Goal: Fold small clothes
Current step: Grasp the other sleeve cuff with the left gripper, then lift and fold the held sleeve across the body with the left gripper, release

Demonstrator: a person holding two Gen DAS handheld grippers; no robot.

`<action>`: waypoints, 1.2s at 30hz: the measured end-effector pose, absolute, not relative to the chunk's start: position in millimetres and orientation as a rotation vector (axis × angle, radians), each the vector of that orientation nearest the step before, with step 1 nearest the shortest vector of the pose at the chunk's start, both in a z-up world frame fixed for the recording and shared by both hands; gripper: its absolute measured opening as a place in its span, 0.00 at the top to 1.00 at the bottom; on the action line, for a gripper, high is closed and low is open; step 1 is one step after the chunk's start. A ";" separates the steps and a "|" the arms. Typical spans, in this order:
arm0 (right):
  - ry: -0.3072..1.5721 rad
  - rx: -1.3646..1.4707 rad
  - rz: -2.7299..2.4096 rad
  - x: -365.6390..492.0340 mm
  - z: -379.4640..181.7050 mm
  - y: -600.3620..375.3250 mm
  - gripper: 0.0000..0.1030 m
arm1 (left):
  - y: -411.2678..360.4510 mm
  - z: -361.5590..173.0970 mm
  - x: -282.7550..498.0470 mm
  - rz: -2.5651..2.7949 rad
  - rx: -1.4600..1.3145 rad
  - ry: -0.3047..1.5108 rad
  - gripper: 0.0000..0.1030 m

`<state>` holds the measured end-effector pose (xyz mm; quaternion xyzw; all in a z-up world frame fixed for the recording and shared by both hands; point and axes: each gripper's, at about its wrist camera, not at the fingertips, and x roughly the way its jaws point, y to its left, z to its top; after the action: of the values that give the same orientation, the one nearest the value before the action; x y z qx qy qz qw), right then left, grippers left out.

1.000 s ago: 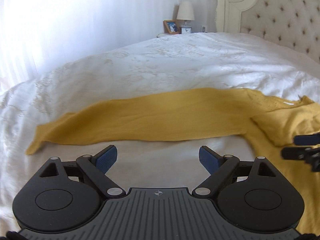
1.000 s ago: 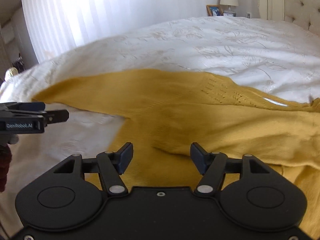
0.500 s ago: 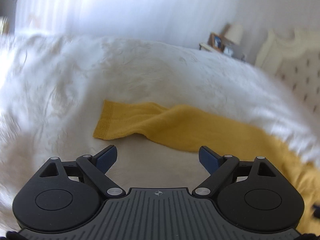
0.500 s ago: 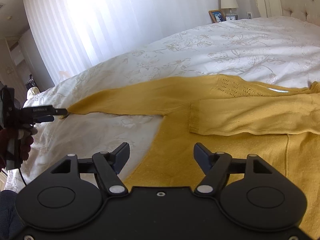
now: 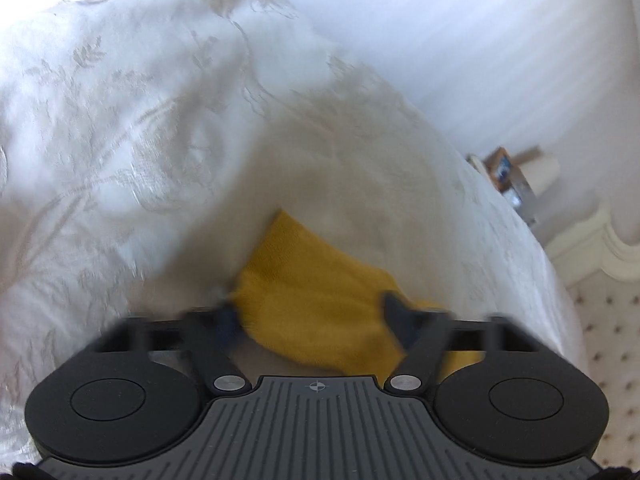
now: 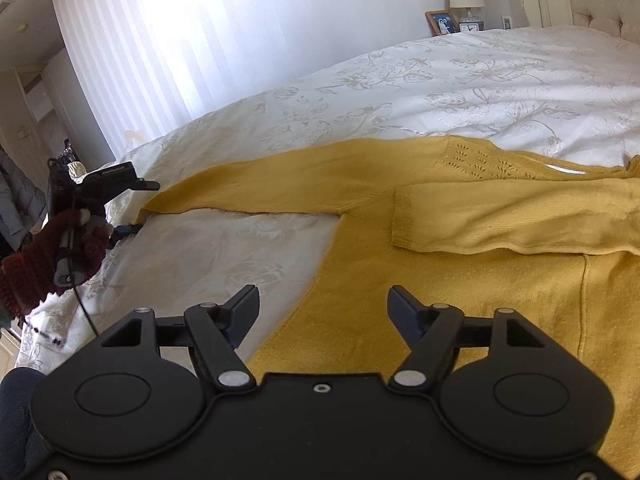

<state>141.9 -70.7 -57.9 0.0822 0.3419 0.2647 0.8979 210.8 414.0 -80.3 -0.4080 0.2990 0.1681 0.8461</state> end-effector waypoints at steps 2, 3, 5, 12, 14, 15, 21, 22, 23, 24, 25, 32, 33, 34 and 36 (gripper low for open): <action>0.707 0.179 0.541 141.6 -58.0 -73.2 0.29 | 415.0 -76.8 216.6 0.397 -0.861 0.668 0.97; 0.706 0.188 0.536 141.6 -58.1 -75.5 0.29 | 412.0 -69.7 216.5 0.390 -0.851 0.653 0.97; 0.706 0.213 0.525 140.8 -58.7 -82.3 0.29 | 396.8 -44.9 217.7 0.375 -0.770 0.630 0.97; 0.703 0.259 0.478 129.6 -63.1 -118.8 0.29 | 288.9 68.8 226.7 0.121 -0.527 0.528 0.97; 0.696 0.280 0.460 122.5 -63.7 -131.8 0.29 | 247.1 98.7 230.1 0.024 -0.461 0.487 0.97; 0.689 0.291 0.451 118.5 -63.5 -138.4 0.29 | 224.2 112.2 232.4 -0.025 -0.436 0.472 0.97; 0.656 0.336 0.395 96.3 -63.3 -174.7 0.29 | 100.4 144.7 240.8 -0.249 -0.331 0.440 0.97; 0.648 0.351 0.387 93.3 -63.0 -181.5 0.29 | 82.6 143.5 241.7 -0.273 -0.315 0.448 0.97; 0.643 0.360 0.379 90.7 -62.6 -186.9 0.29 | 63.2 137.5 243.6 -0.300 -0.293 0.461 0.97; 0.638 0.366 0.370 88.2 -62.0 -192.1 0.29 | 43.6 133.3 244.6 -0.324 -0.274 0.474 0.97; 0.634 0.371 0.362 86.8 -62.1 -195.8 0.29 | 24.8 125.0 247.4 -0.356 -0.263 0.494 0.97; 0.637 0.417 0.312 78.3 -67.1 -221.2 0.29 | -88.0 47.9 268.1 -0.539 -0.223 0.674 0.94; 0.641 0.420 0.307 77.3 -68.1 -223.7 0.29 | -95.5 35.8 267.4 -0.564 -0.213 0.712 0.92; 0.649 0.424 0.304 76.3 -69.8 -227.4 0.29 | -100.8 26.4 267.6 -0.583 -0.210 0.736 0.91; 0.661 0.425 0.288 75.7 -72.5 -233.3 0.29 | -102.4 14.9 265.5 -0.606 -0.215 0.751 0.75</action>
<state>75.7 -233.3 -72.5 0.2065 0.3209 0.1400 0.9137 265.5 -102.4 14.9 -0.1031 0.3605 -0.2908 0.8802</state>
